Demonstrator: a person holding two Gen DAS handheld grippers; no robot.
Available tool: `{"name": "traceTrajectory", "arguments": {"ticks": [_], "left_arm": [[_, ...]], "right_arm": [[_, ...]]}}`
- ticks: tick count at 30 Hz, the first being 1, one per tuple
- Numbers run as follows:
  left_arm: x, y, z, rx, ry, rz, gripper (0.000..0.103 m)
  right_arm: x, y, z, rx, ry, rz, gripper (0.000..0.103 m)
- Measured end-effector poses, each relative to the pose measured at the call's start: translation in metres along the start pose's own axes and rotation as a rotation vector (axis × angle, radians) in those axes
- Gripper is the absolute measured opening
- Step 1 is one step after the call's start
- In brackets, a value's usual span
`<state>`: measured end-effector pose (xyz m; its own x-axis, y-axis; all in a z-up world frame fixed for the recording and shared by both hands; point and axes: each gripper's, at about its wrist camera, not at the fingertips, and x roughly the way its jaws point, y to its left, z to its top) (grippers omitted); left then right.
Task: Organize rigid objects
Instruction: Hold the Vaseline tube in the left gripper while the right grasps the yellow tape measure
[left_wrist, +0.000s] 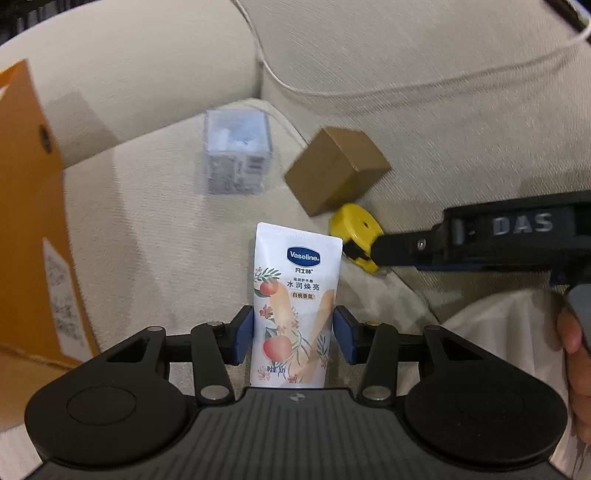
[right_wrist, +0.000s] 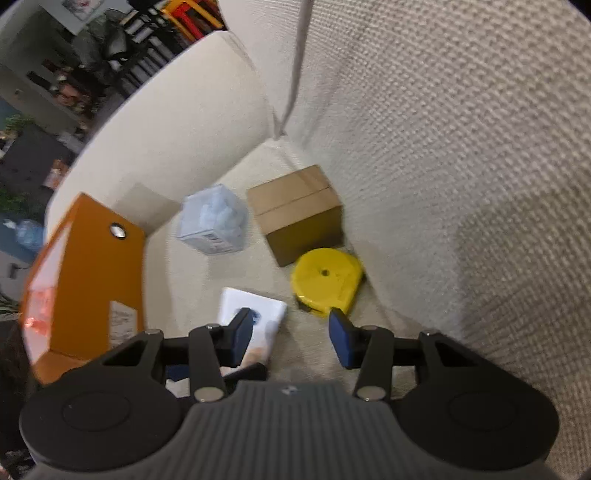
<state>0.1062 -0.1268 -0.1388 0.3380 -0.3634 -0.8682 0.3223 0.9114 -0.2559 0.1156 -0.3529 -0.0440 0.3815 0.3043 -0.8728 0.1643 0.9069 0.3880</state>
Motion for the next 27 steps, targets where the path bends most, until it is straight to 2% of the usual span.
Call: {"name": "traceTrajectory", "arguments": {"ticks": [2, 5, 7, 11, 14, 17, 23, 27], "left_arm": [[-0.009, 0.004, -0.004, -0.029, -0.032, 0.002, 0.052], [-0.019, 0.007, 0.001, -0.049, -0.085, 0.023, 0.052], [-0.024, 0.009, 0.006, -0.054, -0.107, 0.033, 0.052], [-0.017, 0.012, 0.02, -0.067, -0.103, 0.035, 0.052], [-0.011, 0.012, 0.022, -0.068, -0.097, 0.038, 0.052], [-0.009, 0.013, 0.022, -0.078, -0.091, 0.036, 0.052], [-0.019, 0.015, 0.013, -0.108, -0.116, 0.013, 0.051], [-0.028, 0.017, 0.003, -0.121, -0.151, 0.006, 0.051]], "right_arm": [[0.004, 0.003, 0.005, 0.033, 0.017, -0.04, 0.045], [0.012, 0.0, 0.013, 0.167, 0.001, -0.074, 0.048], [0.021, 0.003, 0.016, 0.212, 0.007, -0.112, 0.048], [0.039, 0.005, 0.021, 0.297, 0.01, -0.147, 0.054], [0.048, 0.0, 0.024, 0.344, 0.023, -0.144, 0.053], [0.059, -0.007, 0.024, 0.371, 0.056, -0.127, 0.05], [0.056, -0.006, 0.021, 0.344, 0.037, -0.097, 0.049], [0.039, -0.003, 0.012, 0.298, 0.023, -0.065, 0.049]]}}
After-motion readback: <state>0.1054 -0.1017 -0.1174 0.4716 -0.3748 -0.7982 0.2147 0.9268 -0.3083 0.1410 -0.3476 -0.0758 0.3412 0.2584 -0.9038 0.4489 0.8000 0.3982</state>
